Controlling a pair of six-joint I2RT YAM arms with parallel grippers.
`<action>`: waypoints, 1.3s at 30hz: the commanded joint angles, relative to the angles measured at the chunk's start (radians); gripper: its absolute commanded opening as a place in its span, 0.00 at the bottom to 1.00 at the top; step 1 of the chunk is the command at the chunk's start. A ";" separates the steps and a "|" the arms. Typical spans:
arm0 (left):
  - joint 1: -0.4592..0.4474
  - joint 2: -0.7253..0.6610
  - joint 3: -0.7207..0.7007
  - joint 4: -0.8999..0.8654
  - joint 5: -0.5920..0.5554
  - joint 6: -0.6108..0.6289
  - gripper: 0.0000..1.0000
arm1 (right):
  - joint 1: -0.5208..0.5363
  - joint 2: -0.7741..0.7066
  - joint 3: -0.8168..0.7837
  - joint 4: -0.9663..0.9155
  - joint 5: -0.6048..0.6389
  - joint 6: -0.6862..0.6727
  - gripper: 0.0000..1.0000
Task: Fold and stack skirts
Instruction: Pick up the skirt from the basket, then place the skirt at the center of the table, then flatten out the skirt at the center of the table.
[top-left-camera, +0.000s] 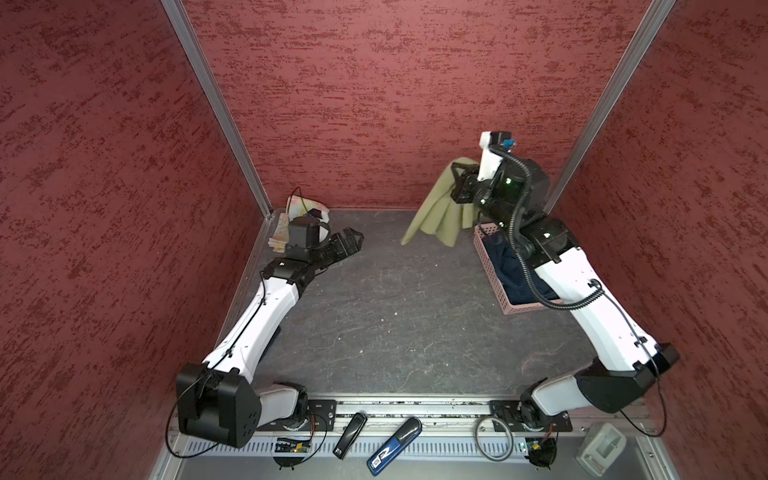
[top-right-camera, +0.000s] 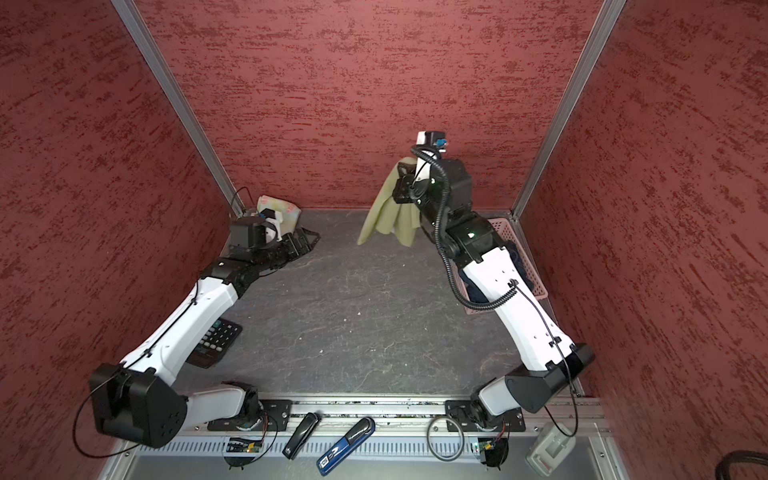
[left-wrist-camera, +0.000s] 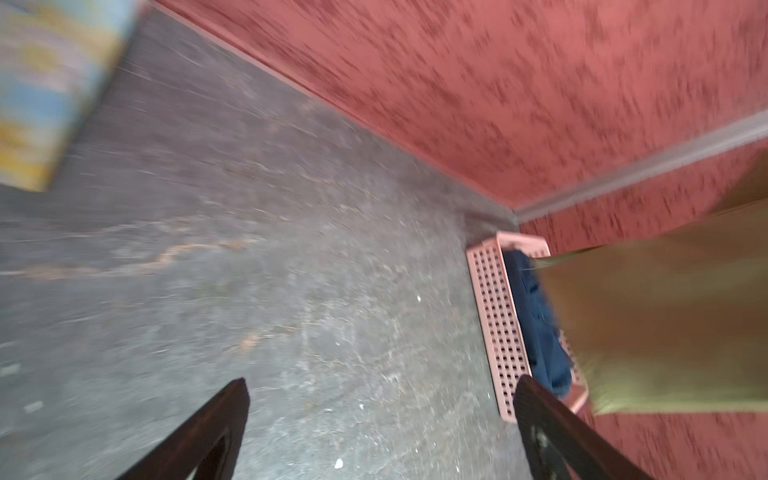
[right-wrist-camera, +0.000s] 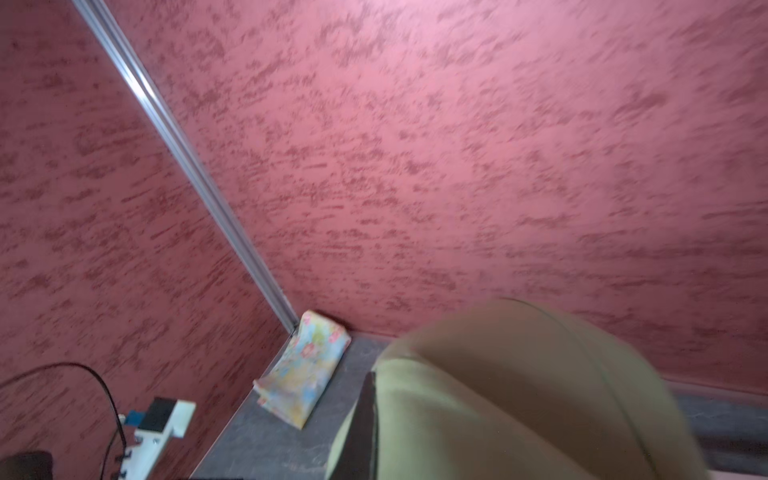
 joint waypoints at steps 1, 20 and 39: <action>0.069 -0.064 -0.024 -0.084 -0.010 0.021 1.00 | 0.016 -0.049 -0.148 0.067 0.006 0.071 0.00; -0.196 0.196 0.038 -0.149 -0.173 0.206 1.00 | -0.099 -0.076 -0.705 0.065 -0.200 0.247 0.91; -0.215 0.069 -0.132 -0.351 -0.210 -0.014 1.00 | -0.187 0.561 -0.419 0.397 -0.488 0.591 0.80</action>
